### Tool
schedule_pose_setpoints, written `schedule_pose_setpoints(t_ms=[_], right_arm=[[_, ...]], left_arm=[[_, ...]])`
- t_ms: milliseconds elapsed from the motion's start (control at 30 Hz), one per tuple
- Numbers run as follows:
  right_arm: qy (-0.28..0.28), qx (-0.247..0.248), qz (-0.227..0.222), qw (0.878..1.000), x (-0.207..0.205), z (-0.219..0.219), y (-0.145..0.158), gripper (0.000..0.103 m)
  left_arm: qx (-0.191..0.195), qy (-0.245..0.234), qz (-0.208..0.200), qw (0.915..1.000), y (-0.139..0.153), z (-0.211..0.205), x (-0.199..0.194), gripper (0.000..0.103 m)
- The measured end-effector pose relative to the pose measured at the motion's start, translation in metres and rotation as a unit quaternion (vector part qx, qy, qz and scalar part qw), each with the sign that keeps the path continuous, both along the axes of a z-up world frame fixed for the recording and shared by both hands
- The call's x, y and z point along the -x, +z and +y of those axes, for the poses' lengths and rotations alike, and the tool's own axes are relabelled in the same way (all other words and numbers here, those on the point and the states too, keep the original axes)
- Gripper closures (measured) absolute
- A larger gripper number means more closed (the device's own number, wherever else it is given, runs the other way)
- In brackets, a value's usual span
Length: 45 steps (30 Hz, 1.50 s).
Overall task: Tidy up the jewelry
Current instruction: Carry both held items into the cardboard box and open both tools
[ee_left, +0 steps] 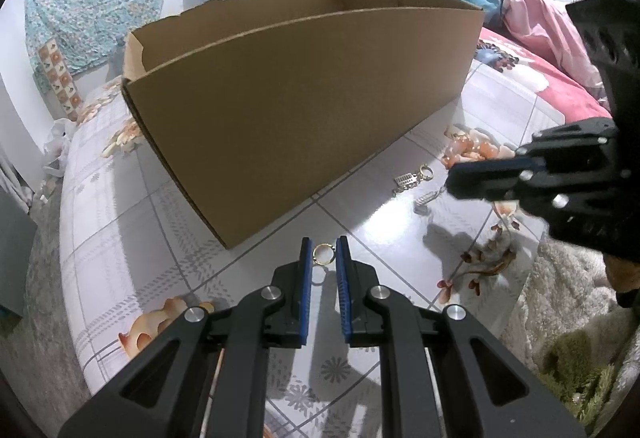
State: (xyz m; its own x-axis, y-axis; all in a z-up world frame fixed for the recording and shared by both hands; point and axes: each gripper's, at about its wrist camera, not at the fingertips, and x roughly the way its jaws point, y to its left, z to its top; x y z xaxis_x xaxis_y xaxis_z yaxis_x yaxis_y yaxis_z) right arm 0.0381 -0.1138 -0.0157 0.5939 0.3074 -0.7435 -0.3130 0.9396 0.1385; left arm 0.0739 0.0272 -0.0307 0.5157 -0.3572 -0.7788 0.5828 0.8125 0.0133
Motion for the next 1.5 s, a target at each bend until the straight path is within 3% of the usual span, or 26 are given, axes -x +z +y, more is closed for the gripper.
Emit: schedule_pose_setpoints(t_ms=[300, 500, 633, 800, 1000, 1133, 1267, 1500], right_arm=[[0.000, -0.077, -0.040, 0.996, 0.006, -0.028, 0.043, 0.103], [0.018, -0.112, -0.090, 0.989, -0.006, -0.034, 0.086, 0.103], [0.040, -0.141, -0.113, 0.983, -0.025, -0.037, 0.114, 0.103], [0.053, -0.149, -0.085, 0.984, -0.079, -0.029, 0.120, 0.103], [0.050, -0.117, 0.007, 0.992, -0.134, -0.016, 0.088, 0.103], [0.039, -0.123, 0.068, 0.989, -0.163, -0.018, 0.062, 0.097], [0.030, -0.133, 0.069, 0.988, -0.165, -0.025, 0.061, 0.082], [0.019, -0.152, 0.034, 0.988, -0.142, -0.047, 0.084, 0.079]], left_arm=[[0.033, 0.002, -0.024, 0.9991, 0.030, 0.007, 0.008, 0.092], [0.094, -0.016, -0.065, 0.9933, 0.087, 0.013, 0.008, 0.092], [0.113, -0.027, -0.091, 0.9890, 0.117, 0.014, -0.004, 0.092], [0.089, -0.030, -0.089, 0.9916, 0.122, 0.003, -0.041, 0.092], [0.049, -0.009, -0.019, 0.9986, 0.089, -0.010, -0.102, 0.091], [0.031, 0.001, -0.009, 0.9995, 0.078, -0.018, -0.118, 0.091], [0.033, 0.017, 0.000, 0.9993, 0.073, -0.016, -0.127, 0.087], [0.069, 0.031, -0.031, 0.9967, 0.093, -0.003, -0.110, 0.086]])
